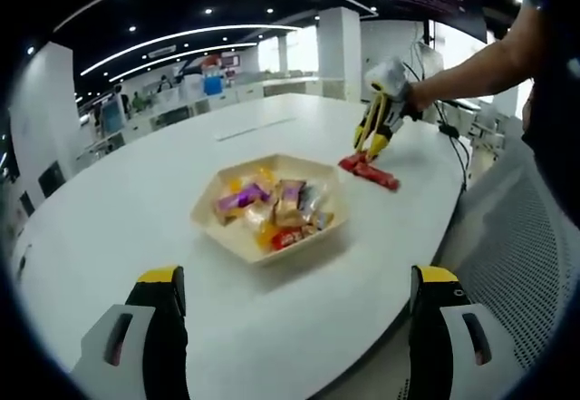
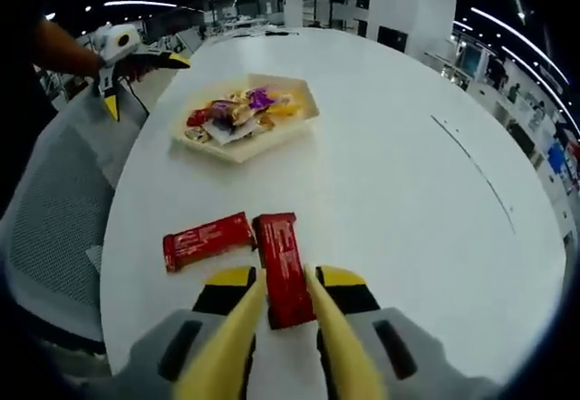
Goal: Place the target food into the container with the food tongs after gripping and lifting it, then release it inside without dropping or visibly crushing the food.
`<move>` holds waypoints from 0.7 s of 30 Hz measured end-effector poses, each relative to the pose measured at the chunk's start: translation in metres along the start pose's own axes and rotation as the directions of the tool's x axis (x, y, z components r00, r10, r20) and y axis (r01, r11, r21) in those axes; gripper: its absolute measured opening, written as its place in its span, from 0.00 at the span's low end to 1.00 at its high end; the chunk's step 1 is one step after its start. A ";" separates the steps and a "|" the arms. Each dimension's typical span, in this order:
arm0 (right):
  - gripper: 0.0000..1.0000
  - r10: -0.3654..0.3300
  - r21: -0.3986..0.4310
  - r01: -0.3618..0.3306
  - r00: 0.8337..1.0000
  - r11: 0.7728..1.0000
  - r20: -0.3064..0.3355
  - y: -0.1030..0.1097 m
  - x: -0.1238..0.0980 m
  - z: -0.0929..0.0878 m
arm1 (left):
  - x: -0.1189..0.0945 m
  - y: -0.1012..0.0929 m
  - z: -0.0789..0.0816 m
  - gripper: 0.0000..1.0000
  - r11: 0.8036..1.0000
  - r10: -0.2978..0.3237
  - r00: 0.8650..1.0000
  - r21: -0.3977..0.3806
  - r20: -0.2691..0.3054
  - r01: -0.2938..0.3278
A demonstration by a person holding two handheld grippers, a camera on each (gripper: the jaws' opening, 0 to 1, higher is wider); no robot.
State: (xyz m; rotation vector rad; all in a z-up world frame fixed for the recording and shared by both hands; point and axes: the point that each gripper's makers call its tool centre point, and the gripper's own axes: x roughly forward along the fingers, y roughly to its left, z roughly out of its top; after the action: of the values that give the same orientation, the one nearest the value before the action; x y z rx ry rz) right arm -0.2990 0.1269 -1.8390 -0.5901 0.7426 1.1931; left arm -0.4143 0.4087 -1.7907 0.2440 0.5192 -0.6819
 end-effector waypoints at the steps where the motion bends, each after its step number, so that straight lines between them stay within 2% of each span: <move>1: 0.27 -0.002 -0.014 0.002 1.000 1.000 -0.009 0.001 0.001 -0.001 | 0.000 -0.001 0.000 0.99 1.000 -0.002 1.000 0.004 -0.002 0.002; 5: 0.26 0.002 -0.014 -0.002 1.000 1.000 -0.010 0.003 0.000 -0.001 | 0.000 0.000 -0.001 0.99 1.000 -0.002 1.000 0.003 0.000 0.002; 13: 0.23 -0.002 0.047 0.004 1.000 0.999 -0.031 0.003 0.001 -0.001 | 0.000 -0.001 0.001 0.99 1.000 -0.001 1.000 0.005 0.000 0.001; 21: 0.23 -0.024 0.077 0.025 1.000 0.997 -0.015 -0.001 -0.009 0.011 | 0.000 -0.001 0.001 0.99 1.000 -0.002 1.000 0.007 0.006 0.002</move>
State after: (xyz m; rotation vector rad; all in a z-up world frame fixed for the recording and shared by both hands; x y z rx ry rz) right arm -0.2973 0.1290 -1.8254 -0.5428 0.7880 1.1333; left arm -0.4147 0.4077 -1.7895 0.2479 0.5120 -0.6860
